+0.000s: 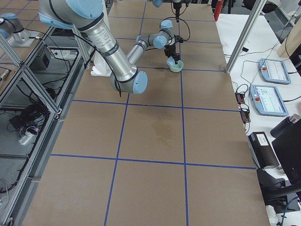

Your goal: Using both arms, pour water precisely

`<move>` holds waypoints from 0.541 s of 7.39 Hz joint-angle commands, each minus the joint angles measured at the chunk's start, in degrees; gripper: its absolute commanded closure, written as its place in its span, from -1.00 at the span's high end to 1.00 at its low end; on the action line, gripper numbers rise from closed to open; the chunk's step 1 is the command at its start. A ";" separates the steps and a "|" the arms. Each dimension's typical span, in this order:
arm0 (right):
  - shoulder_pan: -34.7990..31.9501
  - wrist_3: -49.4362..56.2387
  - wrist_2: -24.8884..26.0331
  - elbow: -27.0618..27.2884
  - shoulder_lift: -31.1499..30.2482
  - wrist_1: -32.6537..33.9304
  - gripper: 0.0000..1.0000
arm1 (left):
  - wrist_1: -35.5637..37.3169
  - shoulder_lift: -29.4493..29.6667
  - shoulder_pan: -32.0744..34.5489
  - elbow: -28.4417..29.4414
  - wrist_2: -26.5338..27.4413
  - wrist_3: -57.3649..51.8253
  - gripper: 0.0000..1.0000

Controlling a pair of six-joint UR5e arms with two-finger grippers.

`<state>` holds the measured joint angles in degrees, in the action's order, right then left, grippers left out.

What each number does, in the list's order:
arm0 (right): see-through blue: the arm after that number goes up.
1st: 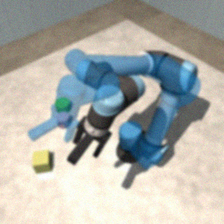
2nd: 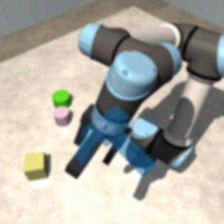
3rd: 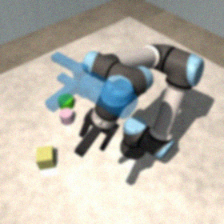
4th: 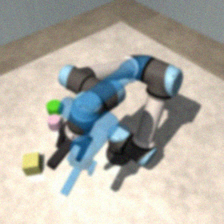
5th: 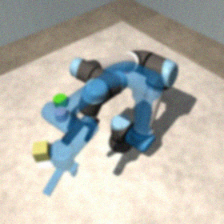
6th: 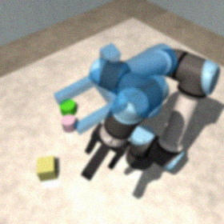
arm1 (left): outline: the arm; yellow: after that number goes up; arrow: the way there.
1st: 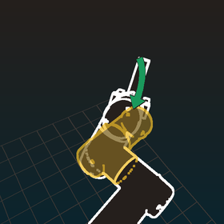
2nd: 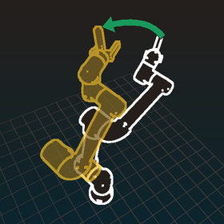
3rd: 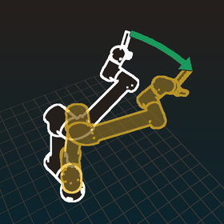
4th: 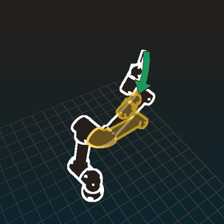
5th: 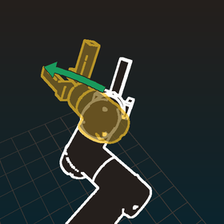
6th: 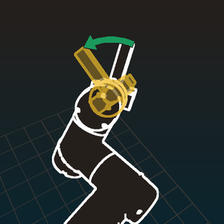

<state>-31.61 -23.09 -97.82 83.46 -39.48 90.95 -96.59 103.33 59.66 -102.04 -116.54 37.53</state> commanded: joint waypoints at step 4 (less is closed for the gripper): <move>0.23 3.48 0.52 -7.43 7.57 12.74 -1.00 | 0.00 0.03 -0.07 0.17 0.00 0.18 1.00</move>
<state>-31.47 -20.90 -97.49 77.40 -33.75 100.39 -96.59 103.36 59.63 -101.96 -116.54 37.64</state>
